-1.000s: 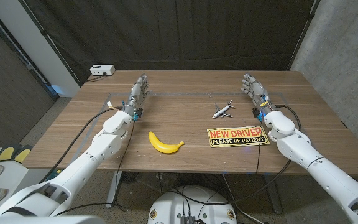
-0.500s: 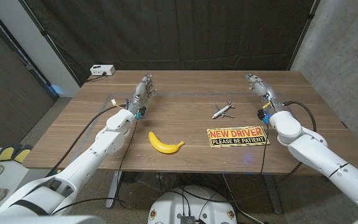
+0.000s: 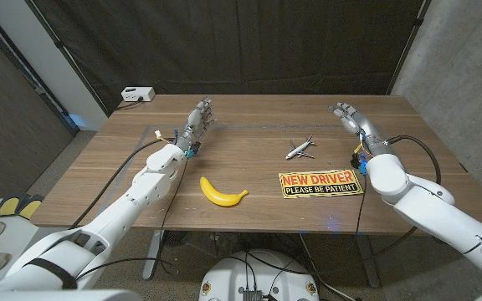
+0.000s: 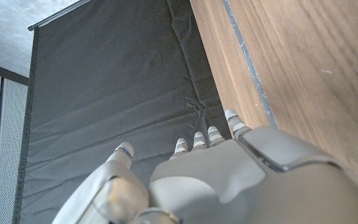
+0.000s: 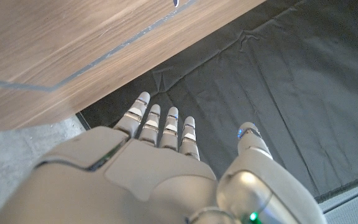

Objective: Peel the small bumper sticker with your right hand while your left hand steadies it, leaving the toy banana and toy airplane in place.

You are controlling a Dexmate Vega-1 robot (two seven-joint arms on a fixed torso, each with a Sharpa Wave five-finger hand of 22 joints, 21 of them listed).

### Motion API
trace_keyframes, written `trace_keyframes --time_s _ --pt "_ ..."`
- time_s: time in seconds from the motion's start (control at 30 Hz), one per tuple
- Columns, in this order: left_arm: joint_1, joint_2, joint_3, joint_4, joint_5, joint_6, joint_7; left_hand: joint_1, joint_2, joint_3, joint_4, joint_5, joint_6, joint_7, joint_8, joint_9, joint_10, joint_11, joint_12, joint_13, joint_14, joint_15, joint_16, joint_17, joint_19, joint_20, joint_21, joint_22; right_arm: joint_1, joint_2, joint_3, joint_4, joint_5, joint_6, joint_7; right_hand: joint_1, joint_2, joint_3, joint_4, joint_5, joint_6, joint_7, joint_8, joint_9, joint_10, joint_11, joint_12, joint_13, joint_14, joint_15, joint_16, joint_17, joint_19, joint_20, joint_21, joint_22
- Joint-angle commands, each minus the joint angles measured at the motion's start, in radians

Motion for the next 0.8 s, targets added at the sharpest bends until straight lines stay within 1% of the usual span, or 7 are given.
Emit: trace_keyframes --time_s 0.03,0.3,0.33,0.4,0.43,0.63,0.8 --pt "-0.055 -0.027 0.022 0.073 0.001 -0.011 -0.061 0.001 0.03 0.007 -0.001 0.004 0.005 -0.001 0.008 0.003 -0.013 0.006 0.007 0.004 -0.028 0.002 0.008 0.002 -0.001 0.004 -0.003 0.004 -0.052 -0.044 -0.021 -0.189 -0.145 -0.342 -0.066 0.017 -0.003 0.002 -0.009 0.006 0.01 -0.001 0.004 0.002 0.004 -0.004 0.006 0.001 0.013 -0.002 0.007 0.0 0.01 0.0 0.01 0.002" --pt "-0.084 -0.043 0.032 0.109 0.004 -0.015 -0.091 0.001 0.03 0.007 -0.001 0.004 0.008 0.001 0.009 0.003 -0.01 0.009 0.008 0.004 -0.026 0.004 0.009 0.002 -0.001 0.004 -0.004 0.004 -0.015 -0.049 -0.092 -0.257 -0.205 -0.534 -0.058 0.03 -0.005 0.005 -0.014 0.006 0.006 -0.004 0.001 0.002 -0.009 -0.016 0.0 0.001 0.013 -0.006 0.006 0.0 0.01 0.008 0.009 0.002" --pt "-0.092 -0.049 0.034 0.121 0.005 -0.019 -0.1 0.001 0.03 0.007 -0.001 0.004 0.008 0.0 0.009 0.003 -0.01 0.01 0.008 0.004 -0.026 0.005 0.009 0.002 -0.001 0.004 -0.004 0.004 -0.006 -0.048 -0.111 -0.271 -0.218 -0.576 -0.06 0.032 -0.005 0.006 -0.015 0.006 0.006 -0.004 0.001 0.003 -0.008 -0.016 0.0 0.001 0.015 -0.006 0.006 0.0 0.01 0.008 0.009 0.002" --pt "-0.097 -0.053 0.035 0.129 0.005 -0.022 -0.104 0.001 0.03 0.007 -0.001 0.004 0.009 0.0 0.009 0.003 -0.008 0.011 0.009 0.004 -0.025 0.005 0.009 0.002 0.0 0.003 -0.004 0.004 -0.001 -0.046 -0.122 -0.278 -0.225 -0.603 -0.062 0.039 -0.005 0.008 -0.017 0.006 0.014 -0.003 0.004 0.003 -0.005 -0.014 0.001 0.001 0.018 -0.008 0.007 -0.001 0.012 0.01 0.01 0.001" --pt "-0.105 -0.058 0.037 0.141 0.005 -0.025 -0.114 0.001 0.03 0.007 -0.001 0.004 0.009 0.0 0.009 0.003 -0.007 0.012 0.009 0.004 -0.025 0.005 0.009 0.002 0.0 0.003 -0.004 0.004 0.01 -0.043 -0.143 -0.291 -0.237 -0.649 -0.066 0.045 -0.004 0.011 -0.019 0.006 0.021 -0.002 0.006 0.003 -0.002 -0.015 0.002 0.001 0.023 -0.009 0.008 -0.001 0.013 0.011 0.01 0.001" --pt "-0.126 -0.073 0.041 0.177 0.006 -0.029 -0.132 0.001 0.029 0.007 -0.002 0.004 0.012 -0.002 0.009 0.004 0.003 0.02 0.013 0.004 -0.019 0.012 0.01 0.002 0.004 0.007 -0.004 0.004 0.035 -0.032 -0.193 -0.336 -0.259 -0.78 -0.076 0.067 -0.005 0.018 -0.026 0.007 0.031 -0.005 0.008 0.003 0.006 -0.017 0.004 0.0 0.042 -0.011 0.014 -0.001 0.024 0.012 0.013 0.001" --pt "-0.145 -0.088 0.045 0.212 0.006 -0.04 -0.153 0.0 0.029 0.006 -0.002 0.004 0.016 -0.002 0.009 0.004 0.008 0.023 0.014 0.005 -0.016 0.014 0.011 0.002 -0.002 0.004 -0.008 0.004 0.095 -0.027 -0.245 -0.394 -0.239 -0.949 -0.049 0.083 -0.007 0.022 -0.029 0.008 0.02 -0.006 0.002 0.003 0.01 -0.017 0.005 0.0 0.048 -0.014 0.014 -0.001 0.026 0.013 0.012 0.001"
